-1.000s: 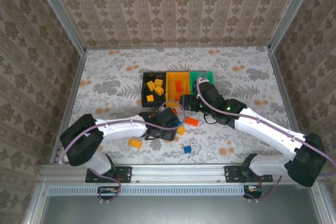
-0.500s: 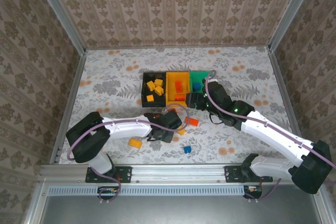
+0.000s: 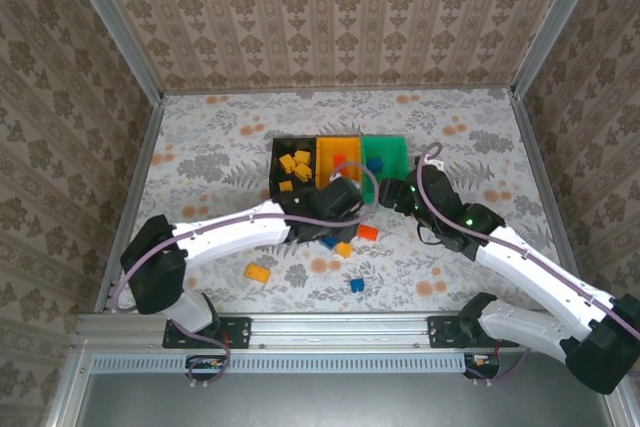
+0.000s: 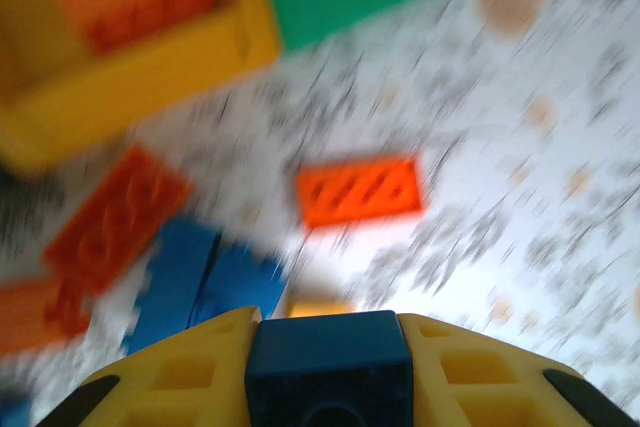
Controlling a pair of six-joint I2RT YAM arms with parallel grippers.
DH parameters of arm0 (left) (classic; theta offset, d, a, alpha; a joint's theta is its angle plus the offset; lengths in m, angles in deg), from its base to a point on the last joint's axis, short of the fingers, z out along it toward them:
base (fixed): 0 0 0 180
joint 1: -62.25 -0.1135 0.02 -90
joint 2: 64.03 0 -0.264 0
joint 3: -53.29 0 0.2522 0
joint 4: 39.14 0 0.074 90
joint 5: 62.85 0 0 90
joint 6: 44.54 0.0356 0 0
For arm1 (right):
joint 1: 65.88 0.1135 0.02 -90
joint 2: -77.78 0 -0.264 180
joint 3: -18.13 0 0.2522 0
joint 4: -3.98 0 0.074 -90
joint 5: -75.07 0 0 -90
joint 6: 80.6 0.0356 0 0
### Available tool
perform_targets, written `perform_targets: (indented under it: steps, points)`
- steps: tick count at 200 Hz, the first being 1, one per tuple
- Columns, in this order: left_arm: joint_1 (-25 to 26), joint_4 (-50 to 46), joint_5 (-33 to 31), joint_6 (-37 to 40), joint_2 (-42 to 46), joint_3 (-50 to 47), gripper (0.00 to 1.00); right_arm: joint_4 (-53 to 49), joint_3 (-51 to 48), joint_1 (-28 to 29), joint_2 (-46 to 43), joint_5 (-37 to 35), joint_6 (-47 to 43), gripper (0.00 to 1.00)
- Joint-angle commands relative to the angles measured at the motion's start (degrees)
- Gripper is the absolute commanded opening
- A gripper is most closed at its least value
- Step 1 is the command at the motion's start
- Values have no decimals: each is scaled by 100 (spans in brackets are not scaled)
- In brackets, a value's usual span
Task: Sort the legos into containers by color
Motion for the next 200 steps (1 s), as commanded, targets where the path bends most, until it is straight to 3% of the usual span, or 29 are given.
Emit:
perform_targets:
  steps: [1, 44, 99, 153, 200]
  points:
    - [-222, 336, -1, 544, -541, 670, 33, -369, -233, -90, -311, -322, 297, 81]
    - [-631, 1016, 61, 814, -1618, 1884, 34, -539, -456, -147, -508, -303, 377, 81]
    - [-1039, 1105, 319, 737, -2733, 2993, 37, -531, -501, -155, -542, -187, 328, 81]
    - [-1039, 1088, 496, 518, -2898, 3327, 64, -505, -497, -157, -518, -95, 302, 84]
    - [-997, 1655, 377, 314, -1699, 2316, 84, -409, -475, -150, -364, 439, 61, 84]
